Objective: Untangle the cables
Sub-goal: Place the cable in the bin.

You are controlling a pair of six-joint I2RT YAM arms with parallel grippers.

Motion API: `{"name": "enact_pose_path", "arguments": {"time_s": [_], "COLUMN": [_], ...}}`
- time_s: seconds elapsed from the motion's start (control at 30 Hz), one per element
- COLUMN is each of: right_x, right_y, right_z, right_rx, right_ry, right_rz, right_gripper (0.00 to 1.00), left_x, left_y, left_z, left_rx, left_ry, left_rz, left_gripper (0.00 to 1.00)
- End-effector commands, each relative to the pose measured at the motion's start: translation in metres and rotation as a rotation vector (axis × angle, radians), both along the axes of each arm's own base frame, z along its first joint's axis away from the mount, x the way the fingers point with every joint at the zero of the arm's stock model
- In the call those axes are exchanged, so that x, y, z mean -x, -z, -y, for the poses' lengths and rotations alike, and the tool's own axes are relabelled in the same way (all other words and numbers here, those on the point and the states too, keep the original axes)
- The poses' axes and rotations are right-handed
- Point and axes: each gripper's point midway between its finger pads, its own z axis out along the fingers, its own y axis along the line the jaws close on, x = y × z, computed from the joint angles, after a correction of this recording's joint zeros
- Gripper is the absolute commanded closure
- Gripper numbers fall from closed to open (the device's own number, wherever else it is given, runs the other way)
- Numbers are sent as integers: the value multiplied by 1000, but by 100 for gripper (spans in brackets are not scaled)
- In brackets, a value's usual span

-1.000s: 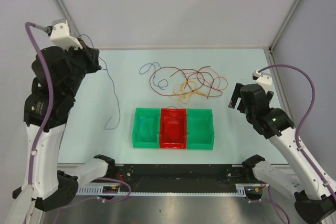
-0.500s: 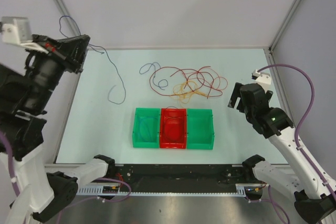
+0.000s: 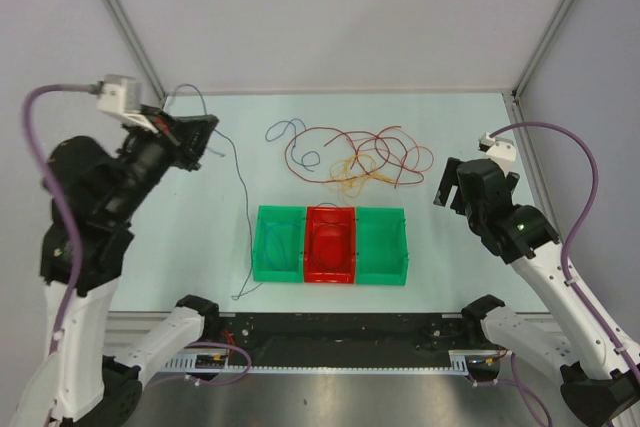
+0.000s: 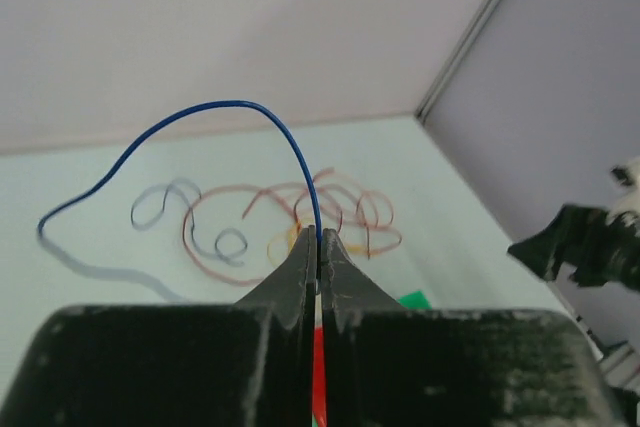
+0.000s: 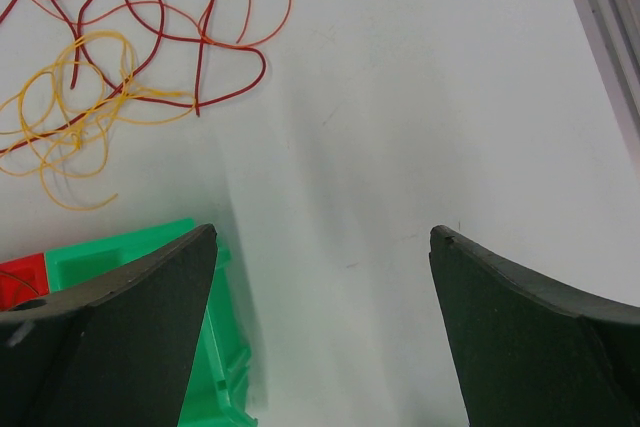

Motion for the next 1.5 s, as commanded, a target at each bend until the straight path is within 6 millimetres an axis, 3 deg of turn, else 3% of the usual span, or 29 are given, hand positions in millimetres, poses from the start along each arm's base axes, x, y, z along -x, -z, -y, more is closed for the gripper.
{"name": "enact_pose_path", "arguments": {"time_s": [0.0,0.1,0.23,0.27,0.33,0.37,0.53,0.73,0.83,1.0,1.27,1.47], "right_x": [-6,-6,-7,-6,-6,-7,-6,-6,-5,-5,-5,-4], "right_y": [-17,-17,-17,-17,-17,-17,-17,-18,-18,-18,-18,-20], "right_z": [-2,-2,-2,-2,-2,-1,-2,-3,-3,-3,-4,-4], "right_rx": [-23,-23,-22,-22,-22,-22,-23,-28,-31,-32,-34,-38], "right_ry": [4,3,4,4,3,6,1,-4,-3,-5,-7,-10], "right_rz": [55,51,52,53,52,52,52,55,58,57,58,64], "right_gripper": [9,8,9,9,9,9,9,9,9,9,9,9], "left_x": [-22,-26,-19,-14,-12,-8,-5,18,25,27,25,15], "left_y": [57,71,49,34,23,4,-38,-109,-125,-131,-124,-99], "left_z": [16,23,22,20,11,5,-15,-11,1,16,32,40], "left_rx": [-11,-4,15,15,4,10,-1,65,92,130,147,149], "left_ry": [44,73,81,79,35,10,-89,-29,47,137,227,252], "left_rz": [-93,-119,-73,-46,-35,4,97,261,296,307,293,252], "left_gripper": [100,100,100,100,100,100,100,100,100,100,100,100]}}
